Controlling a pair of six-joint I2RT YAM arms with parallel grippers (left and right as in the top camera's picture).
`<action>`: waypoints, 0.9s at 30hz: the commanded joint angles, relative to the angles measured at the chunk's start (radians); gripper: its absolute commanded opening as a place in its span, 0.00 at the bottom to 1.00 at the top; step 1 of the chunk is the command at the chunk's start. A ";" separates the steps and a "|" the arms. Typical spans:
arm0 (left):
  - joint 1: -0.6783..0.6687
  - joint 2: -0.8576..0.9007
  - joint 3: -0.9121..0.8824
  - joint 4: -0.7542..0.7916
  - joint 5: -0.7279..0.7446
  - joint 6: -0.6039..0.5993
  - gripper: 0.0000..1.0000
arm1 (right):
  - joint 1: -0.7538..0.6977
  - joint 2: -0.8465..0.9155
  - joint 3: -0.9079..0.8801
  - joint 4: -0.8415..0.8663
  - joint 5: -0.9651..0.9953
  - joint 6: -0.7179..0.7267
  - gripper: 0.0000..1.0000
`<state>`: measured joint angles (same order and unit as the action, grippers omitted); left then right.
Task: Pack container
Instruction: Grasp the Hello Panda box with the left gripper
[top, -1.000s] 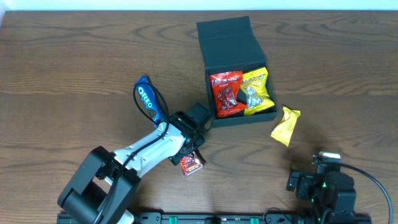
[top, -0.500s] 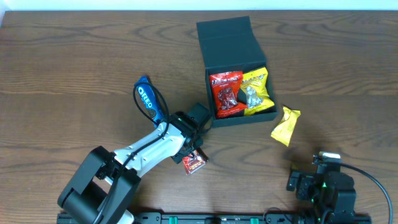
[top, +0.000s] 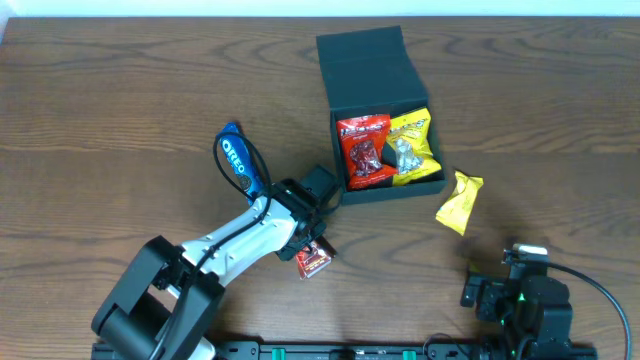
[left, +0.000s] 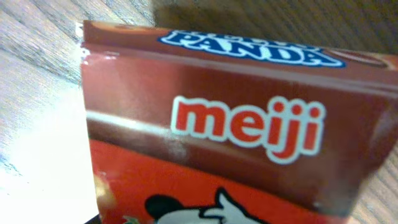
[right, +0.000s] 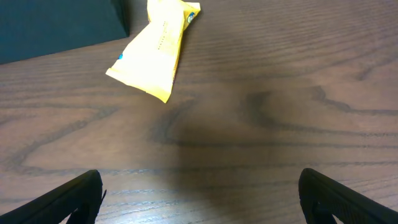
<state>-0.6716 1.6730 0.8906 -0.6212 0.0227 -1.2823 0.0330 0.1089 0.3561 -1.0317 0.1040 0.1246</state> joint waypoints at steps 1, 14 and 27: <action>-0.003 0.014 -0.007 0.002 -0.003 0.000 0.43 | -0.013 -0.005 -0.004 -0.005 -0.003 -0.010 0.99; -0.003 0.011 -0.005 0.002 -0.003 0.004 0.36 | -0.013 -0.005 -0.004 -0.005 -0.003 -0.010 0.99; -0.003 -0.105 0.005 -0.006 -0.071 0.098 0.30 | -0.013 -0.005 -0.004 -0.005 -0.003 -0.010 0.99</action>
<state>-0.6716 1.6165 0.8906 -0.6231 0.0032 -1.2259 0.0330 0.1089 0.3561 -1.0317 0.1043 0.1246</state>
